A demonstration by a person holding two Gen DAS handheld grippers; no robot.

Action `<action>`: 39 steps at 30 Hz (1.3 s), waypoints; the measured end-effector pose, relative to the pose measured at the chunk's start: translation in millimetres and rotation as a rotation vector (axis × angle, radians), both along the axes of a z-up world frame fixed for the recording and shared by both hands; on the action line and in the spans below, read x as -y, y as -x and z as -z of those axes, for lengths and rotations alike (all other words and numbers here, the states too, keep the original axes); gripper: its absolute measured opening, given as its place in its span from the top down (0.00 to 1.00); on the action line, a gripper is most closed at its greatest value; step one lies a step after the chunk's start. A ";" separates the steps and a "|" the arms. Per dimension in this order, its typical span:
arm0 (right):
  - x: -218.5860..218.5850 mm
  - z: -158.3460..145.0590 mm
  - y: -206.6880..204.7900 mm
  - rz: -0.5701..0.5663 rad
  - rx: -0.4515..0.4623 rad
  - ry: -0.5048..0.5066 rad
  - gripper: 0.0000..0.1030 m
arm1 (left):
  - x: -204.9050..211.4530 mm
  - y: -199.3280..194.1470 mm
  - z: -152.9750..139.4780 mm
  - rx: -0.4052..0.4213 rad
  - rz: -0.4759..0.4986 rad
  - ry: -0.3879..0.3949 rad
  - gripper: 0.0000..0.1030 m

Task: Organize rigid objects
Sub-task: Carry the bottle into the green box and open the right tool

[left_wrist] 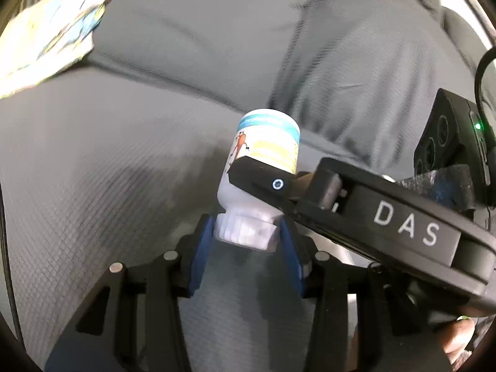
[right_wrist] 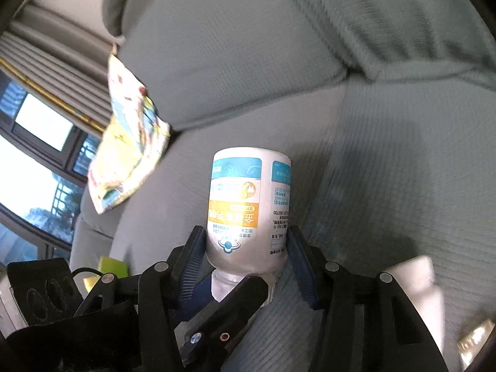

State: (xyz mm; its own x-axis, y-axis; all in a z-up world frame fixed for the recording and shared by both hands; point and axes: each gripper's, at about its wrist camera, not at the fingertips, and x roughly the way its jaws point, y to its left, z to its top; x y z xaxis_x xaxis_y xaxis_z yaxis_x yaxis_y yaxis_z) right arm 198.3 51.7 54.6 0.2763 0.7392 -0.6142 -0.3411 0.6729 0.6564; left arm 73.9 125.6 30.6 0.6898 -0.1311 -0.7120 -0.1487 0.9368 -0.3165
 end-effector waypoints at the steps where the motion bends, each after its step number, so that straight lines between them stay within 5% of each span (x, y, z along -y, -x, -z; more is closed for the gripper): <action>1: 8.4 -8.2 4.9 0.015 0.018 -0.009 0.46 | 7.7 4.7 -8.1 0.020 0.018 -0.005 0.58; 11: 126.8 -85.8 72.3 0.227 0.207 -0.035 0.46 | 120.0 29.4 -71.1 0.197 0.262 -0.024 0.58; 19: 221.6 -125.9 133.7 0.450 0.304 0.016 0.46 | 203.5 50.8 -92.3 0.262 0.471 -0.026 0.57; 39: 372.1 -86.3 216.3 0.854 0.226 0.098 0.46 | 353.8 69.8 -53.1 0.199 0.872 -0.007 0.58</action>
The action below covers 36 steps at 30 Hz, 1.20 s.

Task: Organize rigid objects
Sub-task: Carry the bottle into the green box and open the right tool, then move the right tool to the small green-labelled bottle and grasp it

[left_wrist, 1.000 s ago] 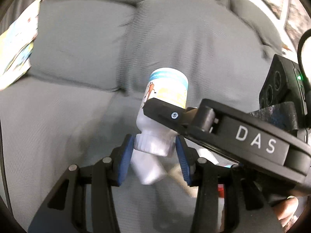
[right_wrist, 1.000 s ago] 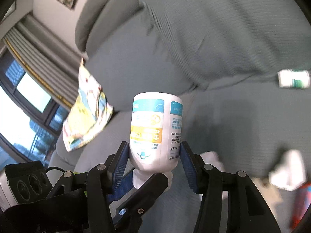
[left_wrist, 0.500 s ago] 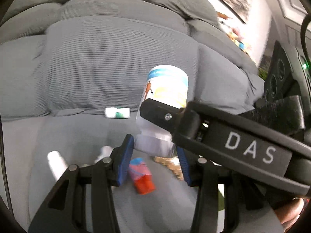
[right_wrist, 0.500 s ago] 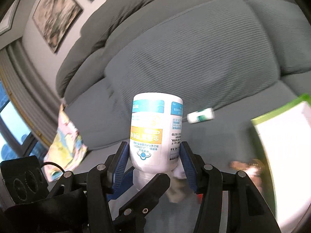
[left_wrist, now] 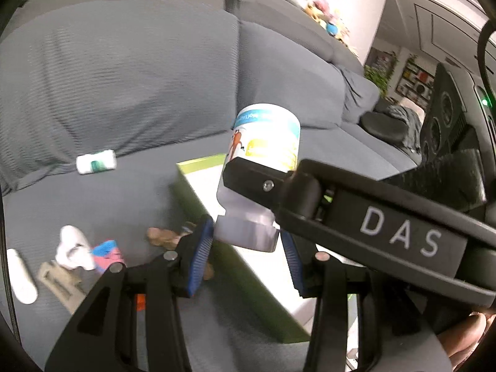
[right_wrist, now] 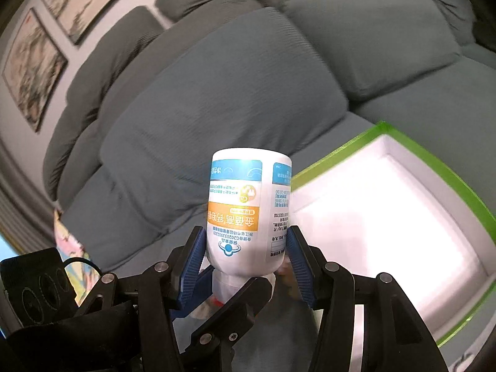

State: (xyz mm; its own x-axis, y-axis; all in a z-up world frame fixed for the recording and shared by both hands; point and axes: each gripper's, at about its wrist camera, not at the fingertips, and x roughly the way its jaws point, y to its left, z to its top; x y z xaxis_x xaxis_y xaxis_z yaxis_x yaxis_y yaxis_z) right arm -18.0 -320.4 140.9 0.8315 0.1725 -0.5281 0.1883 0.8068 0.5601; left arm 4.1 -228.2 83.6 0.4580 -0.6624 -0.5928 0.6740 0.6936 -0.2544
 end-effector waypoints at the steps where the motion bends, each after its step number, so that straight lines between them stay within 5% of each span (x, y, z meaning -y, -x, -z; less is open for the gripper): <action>1: 5.8 3.0 2.1 0.014 -0.006 -0.005 0.46 | 5.0 1.4 1.8 -0.001 0.011 -0.003 0.58; 11: 42.9 28.7 15.7 0.122 -0.072 -0.039 0.46 | 45.4 5.3 24.4 -0.077 0.111 -0.014 0.58; 25: 60.0 51.2 18.9 0.166 -0.163 -0.073 0.46 | 51.8 5.1 34.1 -0.185 0.126 -0.025 0.57; 27: 58.7 50.1 19.0 0.186 -0.185 -0.043 0.44 | 45.8 5.6 30.5 -0.161 0.098 -0.048 0.50; 31: 58.5 45.8 20.2 0.228 -0.201 -0.010 0.19 | 26.5 3.0 18.0 -0.115 0.057 -0.041 0.33; 36: 49.3 31.0 19.6 0.232 -0.182 0.048 0.16 | -10.7 -4.4 -3.8 -0.031 -0.069 -0.046 0.10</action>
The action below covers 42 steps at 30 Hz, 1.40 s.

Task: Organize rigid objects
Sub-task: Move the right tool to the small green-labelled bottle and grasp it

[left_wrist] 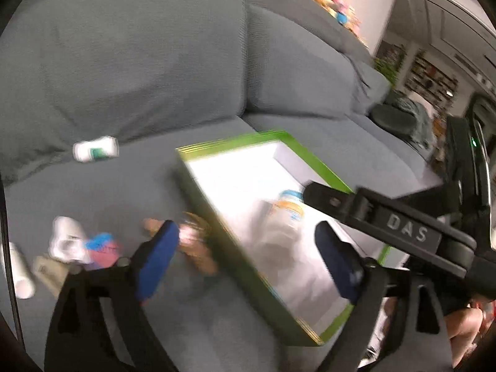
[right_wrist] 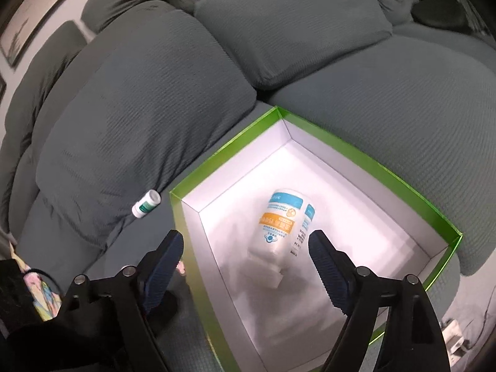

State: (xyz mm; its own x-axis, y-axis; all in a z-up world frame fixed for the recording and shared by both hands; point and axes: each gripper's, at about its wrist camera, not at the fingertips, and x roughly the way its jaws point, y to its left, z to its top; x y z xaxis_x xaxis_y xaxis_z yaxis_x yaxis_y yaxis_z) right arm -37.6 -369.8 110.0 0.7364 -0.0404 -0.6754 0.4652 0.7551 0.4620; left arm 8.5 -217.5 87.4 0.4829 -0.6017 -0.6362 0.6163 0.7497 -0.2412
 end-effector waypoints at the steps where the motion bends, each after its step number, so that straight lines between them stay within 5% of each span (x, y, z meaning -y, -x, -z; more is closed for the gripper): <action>1: -4.6 -3.7 -2.8 -0.008 -0.001 0.020 0.10 | -10.8 -2.8 -4.8 0.015 -0.036 -0.001 0.06; 11: -71.9 -43.8 -45.7 -0.168 0.078 0.138 0.00 | -130.8 -39.2 -25.7 0.110 -0.414 -0.062 0.01; 17: -117.1 -58.6 -89.6 -0.290 0.100 0.107 0.00 | -190.7 -65.5 -12.2 0.115 -0.623 -0.143 0.01; 25: -167.2 -47.1 -166.1 -0.410 0.073 0.097 0.00 | -241.0 -102.6 18.8 0.017 -0.736 -0.118 0.01; 42: -203.3 49.6 -333.2 -0.398 -0.210 0.276 0.00 | -268.0 -128.0 55.5 -0.084 -0.805 -0.115 0.01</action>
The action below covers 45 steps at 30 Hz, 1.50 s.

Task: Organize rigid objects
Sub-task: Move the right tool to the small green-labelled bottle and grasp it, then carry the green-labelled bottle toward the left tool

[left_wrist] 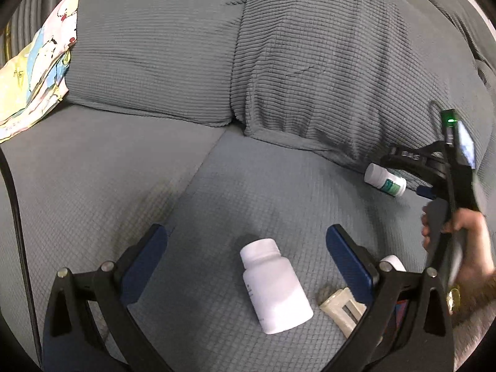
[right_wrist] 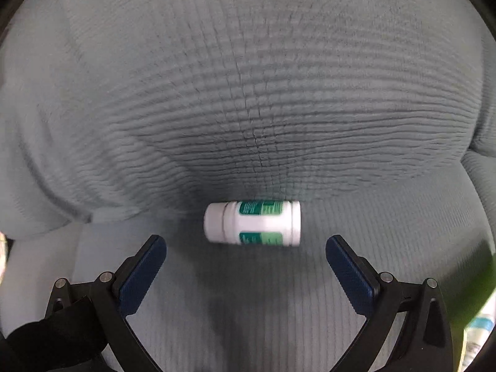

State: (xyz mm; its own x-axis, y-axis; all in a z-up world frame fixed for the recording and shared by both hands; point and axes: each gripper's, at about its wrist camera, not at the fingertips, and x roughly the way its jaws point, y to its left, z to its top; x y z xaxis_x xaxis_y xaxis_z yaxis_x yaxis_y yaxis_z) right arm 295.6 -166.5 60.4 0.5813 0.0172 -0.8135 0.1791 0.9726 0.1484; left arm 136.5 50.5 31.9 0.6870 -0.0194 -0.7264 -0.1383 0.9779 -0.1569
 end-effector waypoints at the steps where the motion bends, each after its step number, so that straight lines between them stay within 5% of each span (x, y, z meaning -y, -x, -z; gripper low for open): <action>1: 0.0 5.3 -5.6 0.003 -0.012 0.003 0.00 | -0.6 -0.4 1.0 -0.002 -0.001 -0.001 0.01; 10: 0.8 36.0 -26.3 0.028 -0.051 0.061 0.00 | -4.1 -3.5 6.4 -0.022 -0.014 0.000 0.01; 16: 13.9 40.6 -23.3 0.040 -0.049 0.022 0.16 | -1.6 -4.3 8.1 -0.029 -0.013 0.004 0.01; 25: 20.2 33.8 -7.8 0.014 -0.010 0.071 0.16 | 2.8 -3.7 7.9 -0.035 -0.011 -0.016 0.01; 31: 21.1 -23.0 51.0 -0.036 0.117 0.047 0.16 | 3.1 7.4 2.5 -0.020 -0.003 -0.043 0.01; 39: 19.2 -101.3 185.5 -0.176 0.272 -0.083 0.16 | -4.6 40.3 -4.0 -0.023 0.018 -0.059 0.01; 45: 6.6 -95.3 261.0 -0.269 0.278 -0.168 0.16 | 3.5 80.7 -8.8 -0.017 0.074 -0.040 0.01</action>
State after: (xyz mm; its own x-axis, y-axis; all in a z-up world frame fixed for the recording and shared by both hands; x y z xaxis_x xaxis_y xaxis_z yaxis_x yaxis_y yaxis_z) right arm 34.7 -173.0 155.6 0.7348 0.3179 -0.5992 -0.1477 0.9371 0.3162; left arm 55.7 47.0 40.7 0.6722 -0.0408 -0.7392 -0.0677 0.9909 -0.1162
